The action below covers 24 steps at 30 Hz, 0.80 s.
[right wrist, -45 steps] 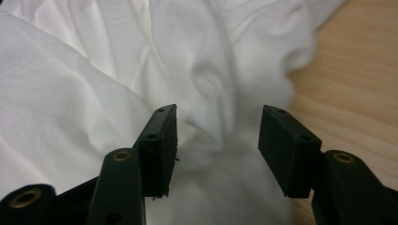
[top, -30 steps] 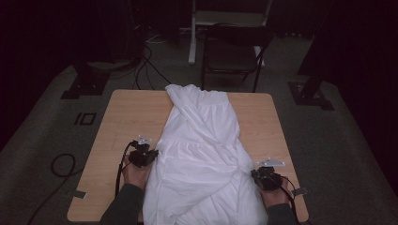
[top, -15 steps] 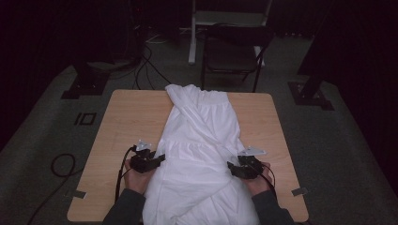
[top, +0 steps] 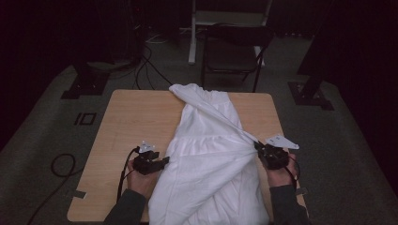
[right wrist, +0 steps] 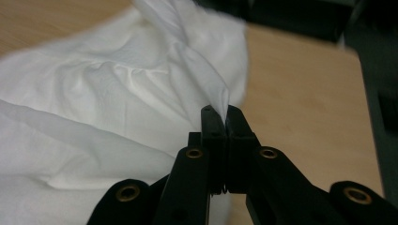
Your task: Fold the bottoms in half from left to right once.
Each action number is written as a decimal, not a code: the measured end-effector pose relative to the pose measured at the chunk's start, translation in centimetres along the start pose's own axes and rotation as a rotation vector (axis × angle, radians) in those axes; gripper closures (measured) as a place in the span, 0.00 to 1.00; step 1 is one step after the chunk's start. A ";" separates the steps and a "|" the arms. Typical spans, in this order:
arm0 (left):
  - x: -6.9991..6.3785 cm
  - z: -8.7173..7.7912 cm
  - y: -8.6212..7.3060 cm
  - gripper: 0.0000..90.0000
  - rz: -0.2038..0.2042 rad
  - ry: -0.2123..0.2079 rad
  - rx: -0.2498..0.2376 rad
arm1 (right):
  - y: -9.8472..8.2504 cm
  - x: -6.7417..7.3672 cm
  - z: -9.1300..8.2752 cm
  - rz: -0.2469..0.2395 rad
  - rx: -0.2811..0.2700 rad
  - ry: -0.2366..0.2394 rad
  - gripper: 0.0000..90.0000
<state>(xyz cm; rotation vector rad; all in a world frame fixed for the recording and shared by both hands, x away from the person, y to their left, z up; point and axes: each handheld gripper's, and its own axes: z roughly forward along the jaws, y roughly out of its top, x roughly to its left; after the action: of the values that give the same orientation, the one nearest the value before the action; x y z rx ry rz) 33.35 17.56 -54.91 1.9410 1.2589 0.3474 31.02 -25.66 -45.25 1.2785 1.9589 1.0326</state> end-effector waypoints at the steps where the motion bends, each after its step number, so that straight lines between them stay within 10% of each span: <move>1: -0.1 0.2 0.0 0.49 0.005 0.002 0.008 | -0.6 -0.8 0.6 0.026 0.046 0.013 0.98; 7: -0.6 0.8 0.1 0.48 0.018 -0.012 0.031 | -5.7 -2.0 5.0 0.084 0.258 0.051 0.89; 12: -0.9 0.6 0.2 0.48 0.016 -0.011 0.018 | -4.9 -1.4 3.0 0.061 0.154 0.041 0.67; 15: -1.0 0.4 0.2 0.48 0.019 -0.006 0.016 | -4.0 0.2 2.0 0.024 0.101 0.127 0.63; 24: -1.5 0.1 0.4 0.48 0.044 -0.001 0.003 | -4.0 6.4 7.0 -0.135 0.200 0.281 0.56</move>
<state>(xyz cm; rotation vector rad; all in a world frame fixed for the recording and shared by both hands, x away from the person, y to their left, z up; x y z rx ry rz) 32.92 16.11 -54.41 1.9739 1.2182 0.3664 32.23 -18.69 -52.74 1.1319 2.3776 1.0141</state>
